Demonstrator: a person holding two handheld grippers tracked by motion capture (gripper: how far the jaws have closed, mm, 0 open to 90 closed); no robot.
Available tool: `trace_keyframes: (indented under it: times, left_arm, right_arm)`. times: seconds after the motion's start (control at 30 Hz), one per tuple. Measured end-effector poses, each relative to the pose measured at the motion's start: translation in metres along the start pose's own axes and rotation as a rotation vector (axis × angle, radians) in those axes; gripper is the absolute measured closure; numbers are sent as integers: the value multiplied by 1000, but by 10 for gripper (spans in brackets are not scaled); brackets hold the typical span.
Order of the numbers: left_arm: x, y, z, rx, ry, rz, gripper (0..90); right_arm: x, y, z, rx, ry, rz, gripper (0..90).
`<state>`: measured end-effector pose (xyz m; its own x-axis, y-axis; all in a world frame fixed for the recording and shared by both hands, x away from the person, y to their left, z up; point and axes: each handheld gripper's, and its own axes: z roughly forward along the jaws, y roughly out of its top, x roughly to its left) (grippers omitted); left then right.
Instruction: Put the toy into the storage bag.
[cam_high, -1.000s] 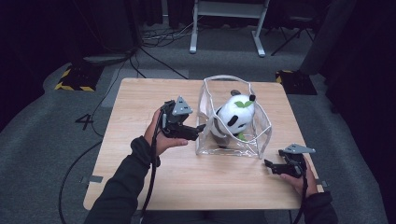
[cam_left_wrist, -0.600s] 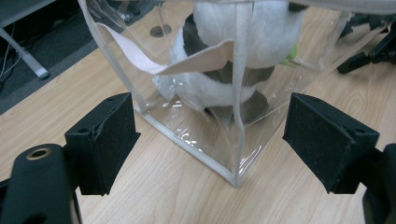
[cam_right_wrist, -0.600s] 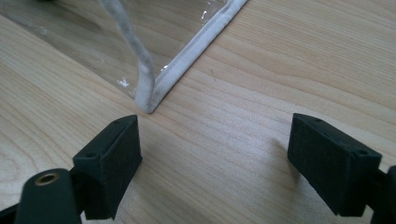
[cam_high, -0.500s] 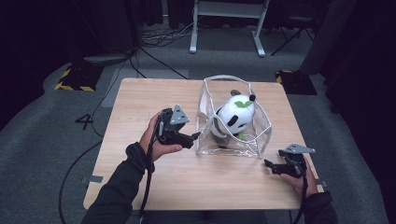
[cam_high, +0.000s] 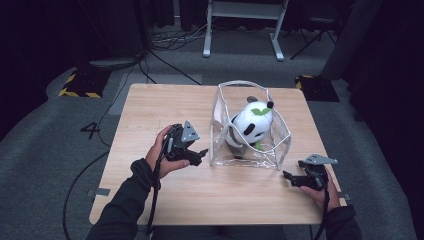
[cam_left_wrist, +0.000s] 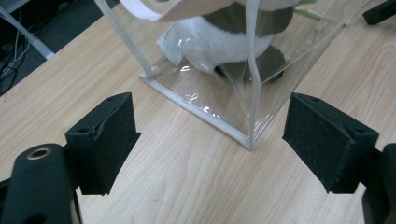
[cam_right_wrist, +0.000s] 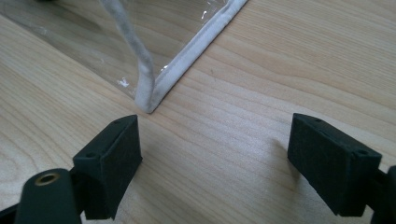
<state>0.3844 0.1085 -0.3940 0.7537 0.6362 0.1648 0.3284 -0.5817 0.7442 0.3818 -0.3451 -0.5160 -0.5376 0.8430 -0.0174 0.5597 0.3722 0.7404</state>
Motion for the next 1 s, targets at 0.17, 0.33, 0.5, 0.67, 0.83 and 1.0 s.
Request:
trace_keyframes:
  times: [0.17, 0.33, 0.5, 0.67, 0.83, 1.0]
  left_arm:
    - [1, -7, 1, 24, 12, 8, 174]
    - [1, -14, 2, 35, 22, 8, 173]
    - [1, -18, 2, 45, 17, 0, 172]
    - [1, -25, 2, 57, 20, -3, 172]
    - [2, -34, 3, 77, 21, -1, 172]
    - [4, -42, 2, 85, 21, -9, 172]
  right_arm:
    - [0, 0, 0, 0, 0, 0, 173]
    - [0, 0, 0, 0, 0, 0, 173]
    - [0, 0, 0, 0, 0, 0, 174]
    - [0, 0, 0, 0, 0, 0, 174]
    - [0, 0, 0, 0, 0, 0, 174]
    - [0, 0, 0, 0, 0, 0, 174]
